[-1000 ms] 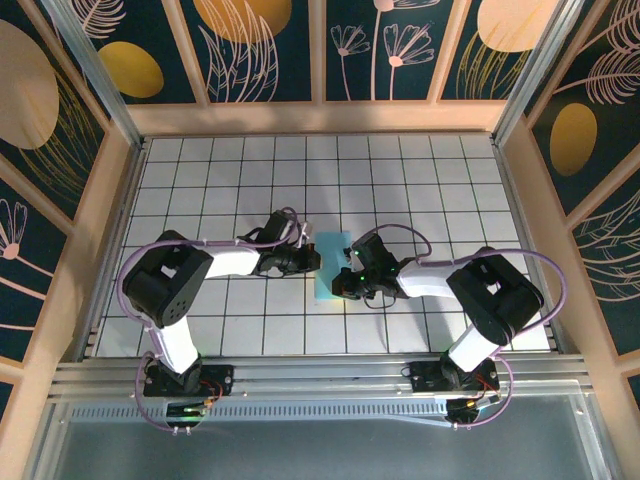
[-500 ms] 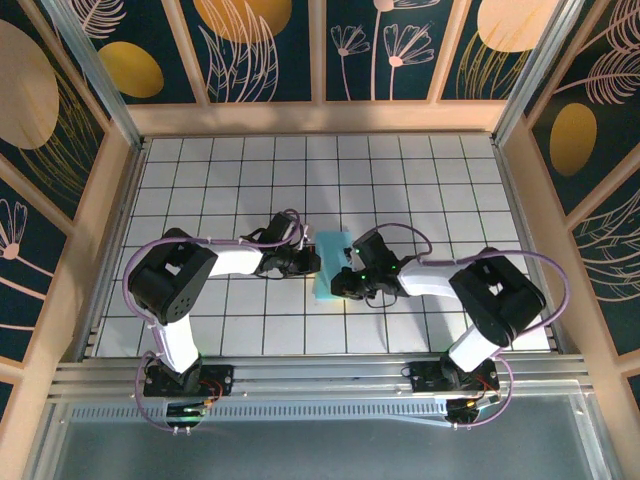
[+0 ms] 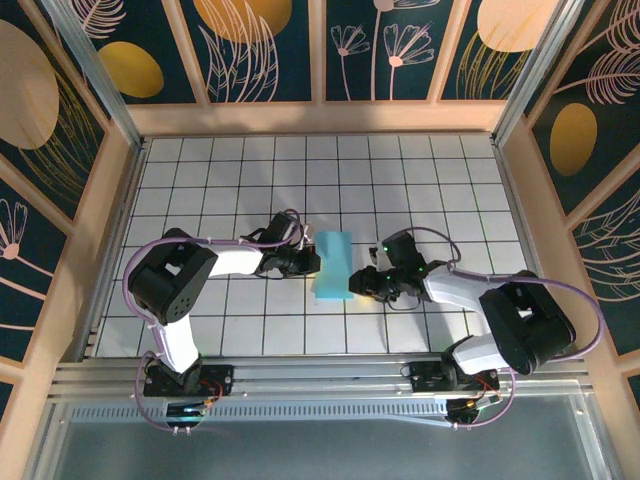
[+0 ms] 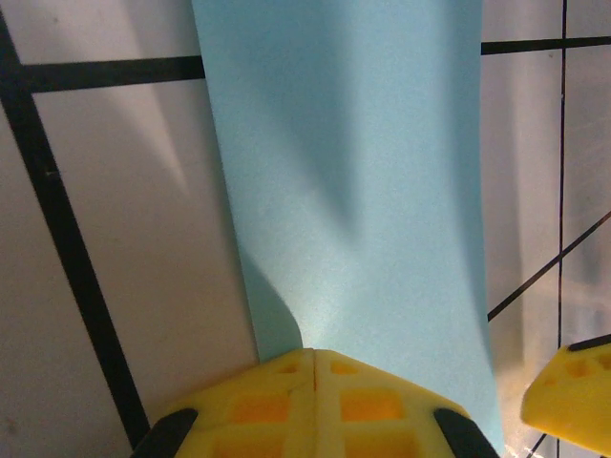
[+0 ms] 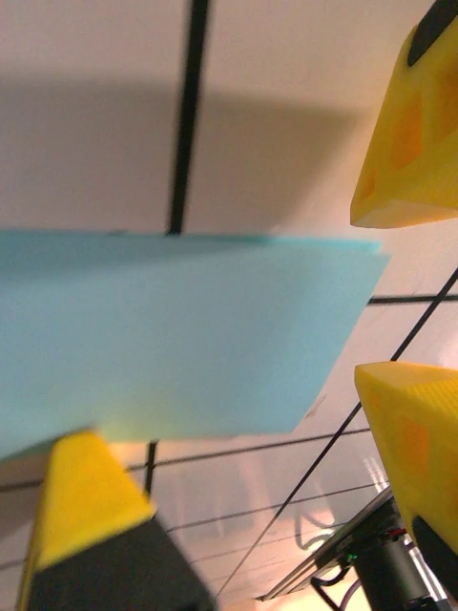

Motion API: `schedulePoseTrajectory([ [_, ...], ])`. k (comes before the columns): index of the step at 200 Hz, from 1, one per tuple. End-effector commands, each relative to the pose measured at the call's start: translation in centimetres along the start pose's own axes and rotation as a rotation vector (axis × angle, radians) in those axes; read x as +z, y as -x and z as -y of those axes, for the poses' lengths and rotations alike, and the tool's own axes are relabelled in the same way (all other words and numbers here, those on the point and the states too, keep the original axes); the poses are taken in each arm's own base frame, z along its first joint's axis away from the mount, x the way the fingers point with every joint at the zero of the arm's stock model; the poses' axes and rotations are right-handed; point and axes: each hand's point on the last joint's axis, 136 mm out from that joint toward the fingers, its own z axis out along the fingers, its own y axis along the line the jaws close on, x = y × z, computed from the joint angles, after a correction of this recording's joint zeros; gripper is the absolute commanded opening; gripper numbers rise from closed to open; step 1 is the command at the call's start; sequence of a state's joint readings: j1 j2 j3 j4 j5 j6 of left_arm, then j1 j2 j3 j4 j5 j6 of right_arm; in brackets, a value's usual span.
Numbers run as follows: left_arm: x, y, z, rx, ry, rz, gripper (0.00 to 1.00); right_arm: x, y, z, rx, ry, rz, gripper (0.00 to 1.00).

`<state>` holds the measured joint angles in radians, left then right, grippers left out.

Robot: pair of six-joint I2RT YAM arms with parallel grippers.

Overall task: Fold a paper plane with a square sheet of paper (fold left side to right side)
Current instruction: Fold the triangle a second time at the center of the table.

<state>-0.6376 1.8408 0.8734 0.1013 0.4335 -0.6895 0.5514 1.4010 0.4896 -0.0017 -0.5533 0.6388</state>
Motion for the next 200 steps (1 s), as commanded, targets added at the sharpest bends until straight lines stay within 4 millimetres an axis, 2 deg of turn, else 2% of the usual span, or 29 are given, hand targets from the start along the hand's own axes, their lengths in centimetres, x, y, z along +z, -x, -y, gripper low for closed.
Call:
schedulePoseTrajectory([
  [1,0.7,-1.9,-2.5,-0.045,0.090,-0.043,0.00,0.3,-1.0,0.1,0.029,0.021,-0.037,0.42],
  [51,0.7,-2.0,-2.5,-0.043,0.094,-0.048,0.00,1.0,-0.9,-0.1,0.045,0.055,-0.053,0.39],
  [110,0.7,-1.9,-2.5,-0.043,0.097,-0.048,0.00,1.1,0.1,-1.2,0.042,0.093,-0.026,0.34],
  [178,0.7,-2.0,-2.5,-0.041,0.096,-0.047,0.00,1.3,0.8,-1.8,0.041,0.126,-0.009,0.35],
  [181,0.6,-2.0,-2.5,-0.041,0.096,-0.047,0.00,1.0,1.5,-1.5,0.056,0.127,0.013,0.35],
  [200,0.6,-2.0,-2.5,-0.037,0.097,-0.046,0.00,1.0,2.2,-1.5,0.060,0.138,0.026,0.35],
])
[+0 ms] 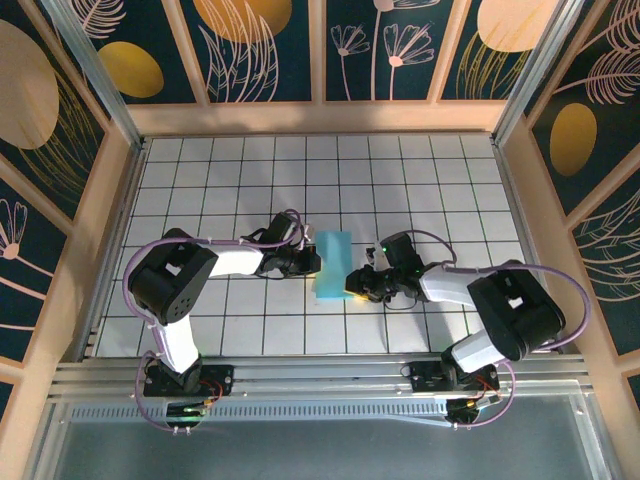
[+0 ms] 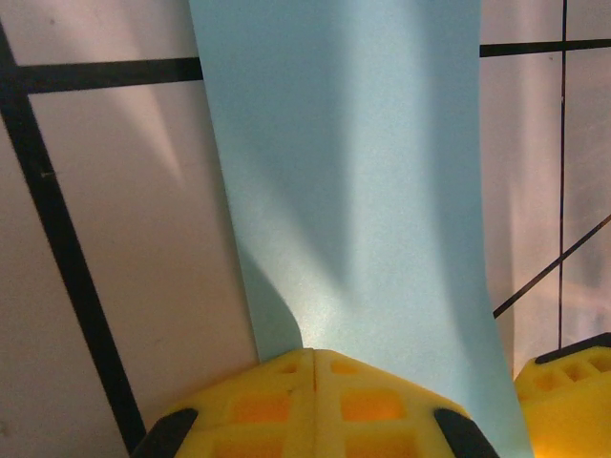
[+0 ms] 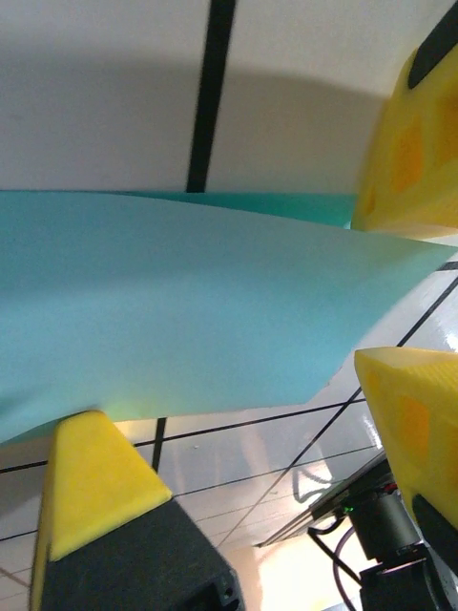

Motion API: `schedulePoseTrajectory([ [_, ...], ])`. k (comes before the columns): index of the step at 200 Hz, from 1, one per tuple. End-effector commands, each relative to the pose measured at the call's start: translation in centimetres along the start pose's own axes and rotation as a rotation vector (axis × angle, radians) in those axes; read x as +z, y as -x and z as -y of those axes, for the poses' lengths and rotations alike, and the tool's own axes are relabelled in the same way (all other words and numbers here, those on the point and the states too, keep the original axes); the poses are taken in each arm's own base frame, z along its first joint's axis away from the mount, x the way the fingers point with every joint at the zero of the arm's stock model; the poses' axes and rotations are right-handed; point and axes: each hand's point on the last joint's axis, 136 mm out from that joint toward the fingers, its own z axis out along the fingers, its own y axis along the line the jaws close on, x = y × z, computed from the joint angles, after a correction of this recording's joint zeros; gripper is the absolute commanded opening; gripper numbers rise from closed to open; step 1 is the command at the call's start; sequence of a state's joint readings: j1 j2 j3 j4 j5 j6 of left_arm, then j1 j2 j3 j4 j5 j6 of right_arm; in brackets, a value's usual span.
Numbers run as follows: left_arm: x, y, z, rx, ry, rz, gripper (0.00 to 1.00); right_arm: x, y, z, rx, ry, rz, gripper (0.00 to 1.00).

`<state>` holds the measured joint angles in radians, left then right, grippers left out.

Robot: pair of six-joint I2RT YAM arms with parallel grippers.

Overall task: Fold a paper plane with a square sheet of paper (fold left side to right side)
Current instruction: Fold the triangle a second time at the center of the table.

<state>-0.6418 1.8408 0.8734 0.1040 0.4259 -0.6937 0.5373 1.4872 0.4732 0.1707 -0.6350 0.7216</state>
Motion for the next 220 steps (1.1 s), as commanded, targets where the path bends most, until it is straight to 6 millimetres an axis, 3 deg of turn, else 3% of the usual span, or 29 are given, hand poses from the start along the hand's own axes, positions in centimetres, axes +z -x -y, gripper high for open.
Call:
schedulePoseTrajectory([
  [1,0.6,-2.0,-2.6,-0.037,0.095,-0.050,0.00,-0.1,1.4,-0.7,0.006,0.042,0.031,0.35],
  [134,0.4,-2.1,-2.5,-0.031,0.093,-0.050,0.00,0.7,5.7,-1.1,-0.015,0.066,0.067,0.34],
  [220,0.1,-1.4,-1.8,-0.023,0.075,-0.027,0.00,0.4,7.2,-0.4,-0.025,0.037,0.081,0.22],
])
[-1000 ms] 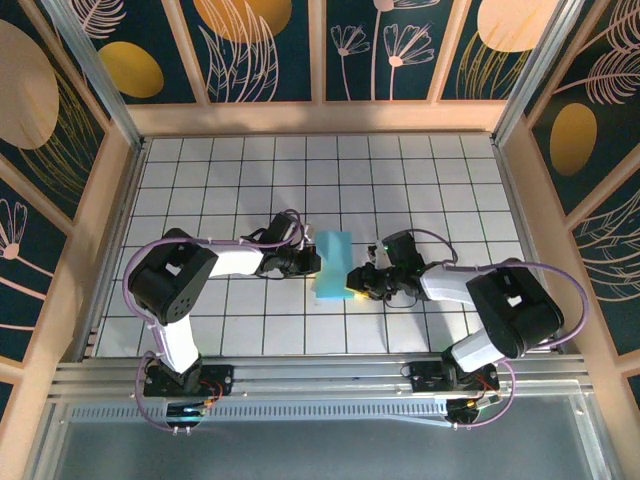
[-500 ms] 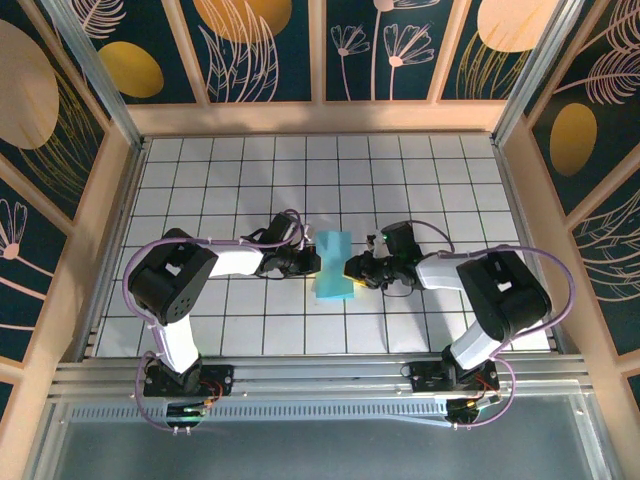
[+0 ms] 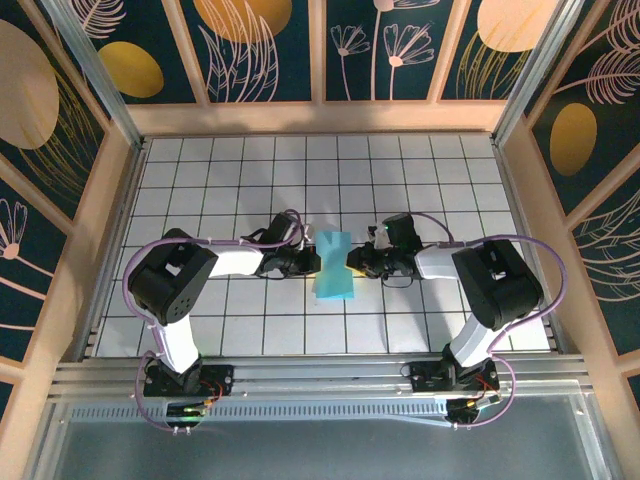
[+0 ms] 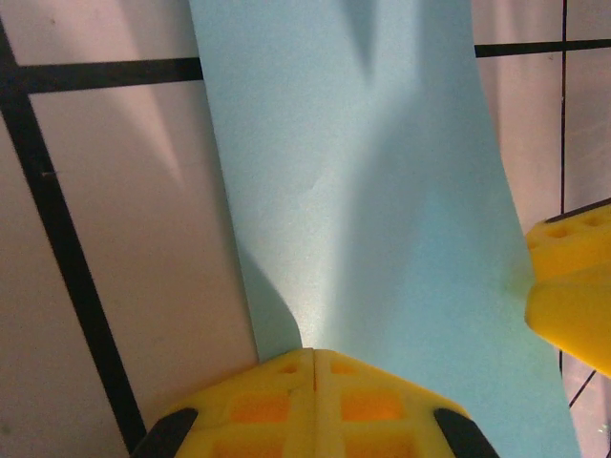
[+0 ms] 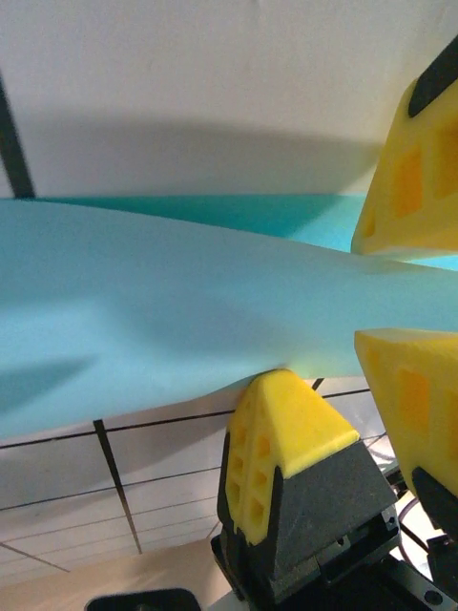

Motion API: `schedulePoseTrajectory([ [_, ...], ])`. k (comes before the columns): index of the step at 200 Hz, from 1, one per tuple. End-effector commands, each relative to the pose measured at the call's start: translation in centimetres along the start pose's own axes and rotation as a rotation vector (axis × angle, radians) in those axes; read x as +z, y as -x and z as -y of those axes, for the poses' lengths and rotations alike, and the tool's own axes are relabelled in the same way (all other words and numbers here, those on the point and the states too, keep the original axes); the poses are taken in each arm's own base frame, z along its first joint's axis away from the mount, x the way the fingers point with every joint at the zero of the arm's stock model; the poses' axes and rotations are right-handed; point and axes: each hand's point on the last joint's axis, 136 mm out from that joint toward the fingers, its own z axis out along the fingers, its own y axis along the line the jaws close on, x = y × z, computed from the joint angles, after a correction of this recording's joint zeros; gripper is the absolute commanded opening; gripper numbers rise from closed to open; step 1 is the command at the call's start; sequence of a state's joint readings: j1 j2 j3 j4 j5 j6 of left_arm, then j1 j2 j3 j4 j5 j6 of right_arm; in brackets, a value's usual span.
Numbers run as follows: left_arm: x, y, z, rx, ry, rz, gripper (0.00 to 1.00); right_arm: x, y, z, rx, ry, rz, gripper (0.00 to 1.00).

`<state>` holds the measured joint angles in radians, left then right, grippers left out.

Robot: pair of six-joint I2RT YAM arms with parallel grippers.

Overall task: Fold a paper plane with a square sheet of paper (fold left side to right side)
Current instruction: Fold the triangle a second time at the center of the table.

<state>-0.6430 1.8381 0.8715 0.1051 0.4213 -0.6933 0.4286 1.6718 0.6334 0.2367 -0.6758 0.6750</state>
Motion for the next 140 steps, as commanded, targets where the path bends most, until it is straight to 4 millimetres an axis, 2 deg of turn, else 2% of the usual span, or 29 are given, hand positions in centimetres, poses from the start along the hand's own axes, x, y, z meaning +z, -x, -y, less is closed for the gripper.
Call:
schedulePoseTrajectory([
  [1,0.1,-1.4,-1.7,-0.024,0.072,-0.029,0.00,-0.1,0.5,0.0,-0.021,-0.005,0.002,0.21],
  [29,-0.8,0.1,-0.4,-0.001,0.057,0.017,0.02,-0.3,0.4,0.0,-0.027,-0.014,-0.003,0.08],
  [45,-1.8,1.2,0.5,0.019,0.055,0.059,0.08,-0.4,0.4,0.0,-0.028,-0.019,-0.006,0.00],
  [61,-3.0,2.1,1.1,0.044,0.064,0.109,0.17,-0.6,0.5,-0.2,-0.027,-0.022,-0.002,0.00],
  [64,-3.8,2.5,1.8,0.058,0.052,0.134,0.19,-0.7,0.5,-0.2,-0.025,-0.022,-0.002,0.00],
  [85,-6.3,3.2,2.5,0.116,0.060,0.222,0.27,-0.9,0.6,-0.4,-0.008,-0.031,-0.013,0.00],
  [111,-8.5,2.3,3.4,0.226,0.085,0.294,0.32,-1.0,0.7,-0.5,0.001,-0.050,-0.021,0.00],
  [140,-9.1,0.0,5.2,0.364,0.116,0.326,0.38,-1.1,0.8,-0.6,0.013,-0.061,-0.029,0.00],
])
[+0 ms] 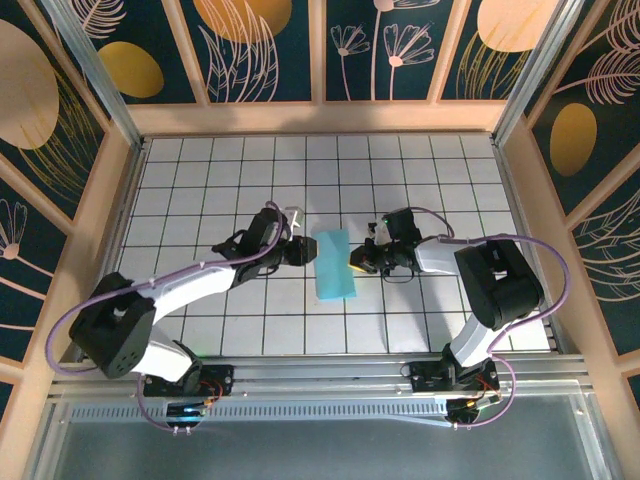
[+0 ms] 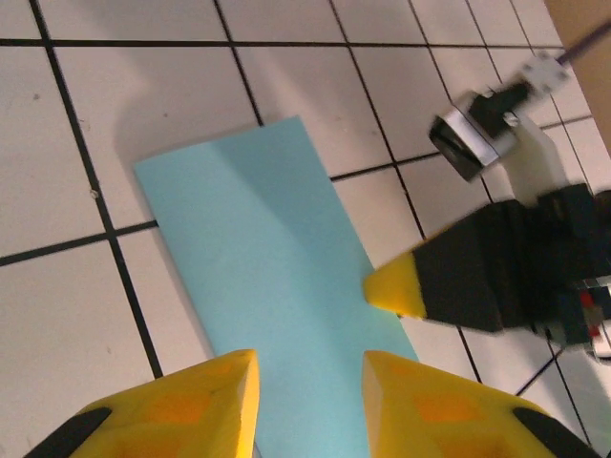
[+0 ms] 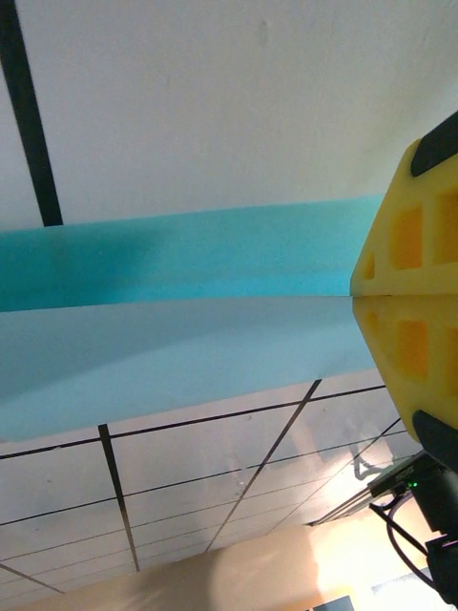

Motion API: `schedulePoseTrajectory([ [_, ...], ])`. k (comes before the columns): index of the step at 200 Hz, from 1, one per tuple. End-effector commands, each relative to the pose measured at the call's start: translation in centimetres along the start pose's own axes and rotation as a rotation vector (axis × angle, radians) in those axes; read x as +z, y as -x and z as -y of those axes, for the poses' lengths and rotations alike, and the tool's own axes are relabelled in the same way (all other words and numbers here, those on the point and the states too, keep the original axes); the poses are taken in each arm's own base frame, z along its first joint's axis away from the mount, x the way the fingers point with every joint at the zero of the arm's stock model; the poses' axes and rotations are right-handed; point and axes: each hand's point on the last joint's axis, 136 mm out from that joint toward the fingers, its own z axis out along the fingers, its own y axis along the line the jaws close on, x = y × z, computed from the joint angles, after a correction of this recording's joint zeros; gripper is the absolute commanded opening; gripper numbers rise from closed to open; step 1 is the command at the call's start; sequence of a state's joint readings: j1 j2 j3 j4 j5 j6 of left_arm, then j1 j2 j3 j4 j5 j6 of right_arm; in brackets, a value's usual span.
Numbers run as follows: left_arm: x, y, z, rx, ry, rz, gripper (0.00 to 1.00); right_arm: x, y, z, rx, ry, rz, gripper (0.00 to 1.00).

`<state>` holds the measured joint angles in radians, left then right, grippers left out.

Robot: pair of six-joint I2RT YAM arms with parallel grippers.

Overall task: Fold a paper plane with a square sheet of paper (fold left side to right side)
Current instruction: Fold the triangle a second time at the center of the table.

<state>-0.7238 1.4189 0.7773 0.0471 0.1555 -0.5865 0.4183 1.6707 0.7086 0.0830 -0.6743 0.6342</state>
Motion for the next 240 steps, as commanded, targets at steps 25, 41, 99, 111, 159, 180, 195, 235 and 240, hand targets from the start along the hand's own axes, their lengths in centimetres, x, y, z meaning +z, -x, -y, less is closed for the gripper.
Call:
schedulePoseTrajectory([
  [25,-0.5,-3.6,2.6,0.273,0.088,0.013,0.44,-0.9,0.4,-0.6,0.013,-0.023,0.005,0.00],
  [41,-0.1,-4.5,4.0,0.352,0.108,0.010,0.47,-1.0,0.5,-0.7,0.026,-0.022,0.006,0.00],
  [99,3.4,-8.8,7.1,0.626,0.223,-0.101,0.58,-1.1,0.4,-0.8,0.052,-0.021,0.000,0.00],
  [111,4.3,-9.2,7.6,0.657,0.246,-0.117,0.58,-1.0,0.3,-0.8,0.053,-0.015,-0.002,0.00],
  [159,6.6,-10.0,5.9,0.722,0.395,-0.147,0.64,-1.0,0.3,-1.0,0.051,-0.006,-0.005,0.00],
  [180,7.2,-9.5,5.6,0.730,0.438,-0.123,0.67,-0.9,0.2,-1.0,0.050,-0.002,-0.009,0.00],
  [195,7.4,-9.3,5.8,0.728,0.439,-0.116,0.65,-0.9,0.3,-1.0,0.049,-0.001,-0.008,0.00],
  [235,7.4,-9.4,6.2,0.710,0.415,-0.111,0.38,-0.9,0.4,-0.7,0.049,-0.009,-0.004,0.00],
  [240,7.4,-9.3,6.2,0.707,0.414,-0.108,0.33,-0.8,0.3,-0.7,0.050,-0.011,-0.006,0.00],
])
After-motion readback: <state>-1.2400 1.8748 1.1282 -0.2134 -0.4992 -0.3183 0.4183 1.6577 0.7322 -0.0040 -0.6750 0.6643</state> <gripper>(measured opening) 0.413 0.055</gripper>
